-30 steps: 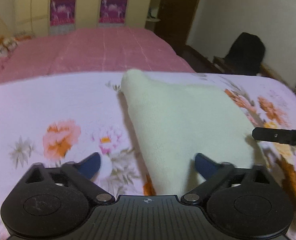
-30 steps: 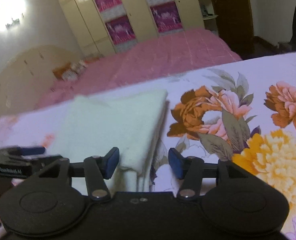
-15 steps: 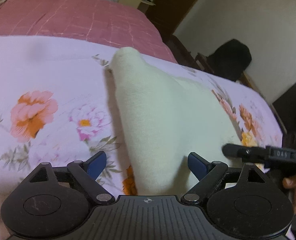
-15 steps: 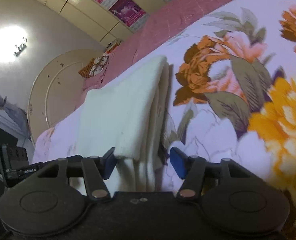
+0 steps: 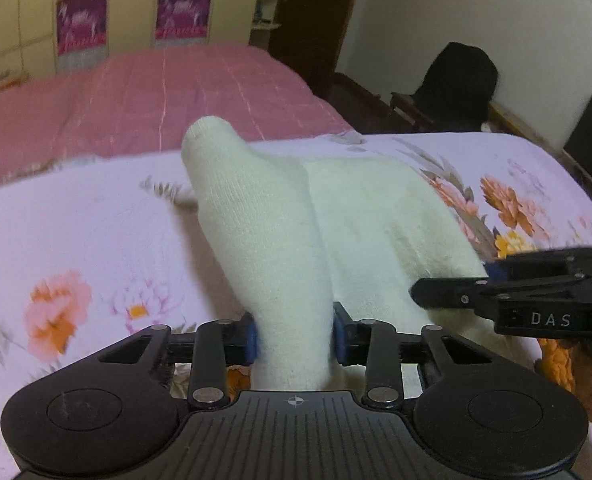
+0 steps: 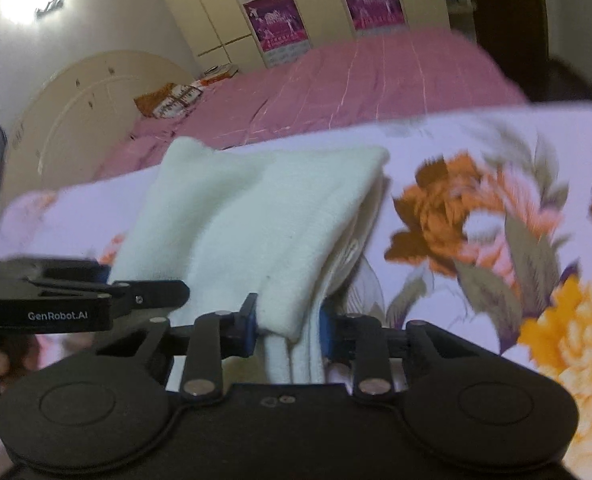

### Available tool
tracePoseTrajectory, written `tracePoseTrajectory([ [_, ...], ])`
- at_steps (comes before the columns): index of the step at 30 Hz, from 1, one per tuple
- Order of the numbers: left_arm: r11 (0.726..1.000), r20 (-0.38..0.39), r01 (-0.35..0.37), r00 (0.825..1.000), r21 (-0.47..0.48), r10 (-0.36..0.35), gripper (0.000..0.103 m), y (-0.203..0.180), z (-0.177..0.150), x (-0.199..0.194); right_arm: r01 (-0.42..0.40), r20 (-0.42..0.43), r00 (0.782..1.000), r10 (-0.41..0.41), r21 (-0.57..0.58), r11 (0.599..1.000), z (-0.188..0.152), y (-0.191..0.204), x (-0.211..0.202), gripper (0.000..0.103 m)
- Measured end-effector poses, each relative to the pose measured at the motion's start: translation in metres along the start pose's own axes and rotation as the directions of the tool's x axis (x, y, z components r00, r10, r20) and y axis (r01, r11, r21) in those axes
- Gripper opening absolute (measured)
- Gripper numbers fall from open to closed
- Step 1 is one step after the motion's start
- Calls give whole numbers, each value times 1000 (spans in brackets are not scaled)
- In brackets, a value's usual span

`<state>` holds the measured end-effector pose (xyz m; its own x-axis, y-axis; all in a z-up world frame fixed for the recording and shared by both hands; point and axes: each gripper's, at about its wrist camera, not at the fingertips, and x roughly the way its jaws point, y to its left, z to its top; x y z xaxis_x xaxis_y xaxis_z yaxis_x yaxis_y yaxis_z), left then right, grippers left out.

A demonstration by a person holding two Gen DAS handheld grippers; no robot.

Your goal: Fold small clothes

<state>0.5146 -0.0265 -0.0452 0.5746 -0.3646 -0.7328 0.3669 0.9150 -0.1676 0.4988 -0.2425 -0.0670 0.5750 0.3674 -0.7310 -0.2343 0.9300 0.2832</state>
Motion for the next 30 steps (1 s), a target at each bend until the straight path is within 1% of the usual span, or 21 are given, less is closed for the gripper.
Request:
tracePoseTrajectory([
  [3,1000,17,-1,1000,14,1,34,0,4,-19,30,33,999,-28,-42,999,0,19,-14,28],
  [7,999,49,-35,998,32,33,34,12,3,-56,3,67,998,1,-62,998,7,44,-32,28],
  [10,997,61,-64,996,36,62,34,33,-4,-84,-25,84,996,33,-94,995,15,77,-37,27],
  [14,992,46,-124,991,29,122,34,69,-23,-120,-69,87,993,78,-104,992,10,118,-32,28],
  [18,982,7,-190,982,-2,190,34,110,-52,-148,-128,54,989,135,-113,985,-2,165,-15,28],
  [22,973,-28,-229,973,-30,228,34,141,-81,-168,-192,5,981,194,-106,976,-17,204,4,28],
  [26,968,-66,-237,970,-78,233,34,161,-108,-175,-236,-42,972,233,-100,967,-31,231,18,28],
  [29,966,-92,-226,972,-128,215,35,171,-127,-167,-241,-76,969,234,-93,966,-39,240,26,28],
  [30,964,-95,-226,972,-142,214,38,171,-133,-163,-236,-90,969,229,-86,968,-41,241,29,28],
])
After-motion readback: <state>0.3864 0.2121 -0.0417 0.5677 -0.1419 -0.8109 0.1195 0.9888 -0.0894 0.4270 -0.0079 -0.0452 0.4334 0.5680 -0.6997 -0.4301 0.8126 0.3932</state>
